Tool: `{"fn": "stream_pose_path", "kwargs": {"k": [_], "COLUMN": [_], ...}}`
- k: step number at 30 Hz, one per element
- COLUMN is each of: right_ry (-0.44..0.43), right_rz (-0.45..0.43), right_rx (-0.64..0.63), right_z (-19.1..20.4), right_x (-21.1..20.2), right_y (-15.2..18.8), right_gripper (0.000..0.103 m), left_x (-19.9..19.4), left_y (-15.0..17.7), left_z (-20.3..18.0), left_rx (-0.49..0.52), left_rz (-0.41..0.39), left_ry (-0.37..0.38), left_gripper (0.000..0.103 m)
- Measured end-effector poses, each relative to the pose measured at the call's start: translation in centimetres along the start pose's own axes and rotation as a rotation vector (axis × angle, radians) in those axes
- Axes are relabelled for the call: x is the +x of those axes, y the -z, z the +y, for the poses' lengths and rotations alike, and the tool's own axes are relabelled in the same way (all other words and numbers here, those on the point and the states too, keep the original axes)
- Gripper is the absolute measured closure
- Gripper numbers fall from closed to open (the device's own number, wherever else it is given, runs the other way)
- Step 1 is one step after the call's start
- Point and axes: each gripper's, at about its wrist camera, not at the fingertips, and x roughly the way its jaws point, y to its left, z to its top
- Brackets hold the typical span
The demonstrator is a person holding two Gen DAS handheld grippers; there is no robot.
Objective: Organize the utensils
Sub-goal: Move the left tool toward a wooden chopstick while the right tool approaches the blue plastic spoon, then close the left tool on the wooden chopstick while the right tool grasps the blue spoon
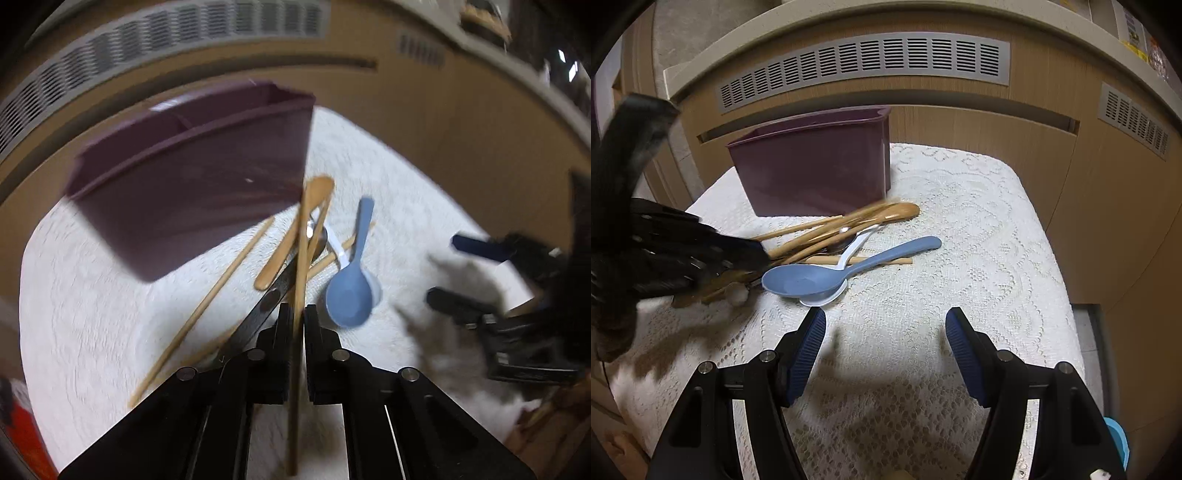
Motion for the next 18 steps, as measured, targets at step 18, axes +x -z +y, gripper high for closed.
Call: {"fn": "stream_pose_path", "kwargs": {"k": [18], "right_ry": [-0.019], "right_rz": [0.05], "right_rx": [0.003], "right_z": [1.5], "right_x": [1.1], "right_y": [-1.8], "right_gripper": [0.037], "left_x": [1.6], "left_y": [1.4], "left_z": [2.9], "left_rx": [-0.117], "left_rz": [0.098], "left_ry": [0.013], "left_gripper": [0.091]}}
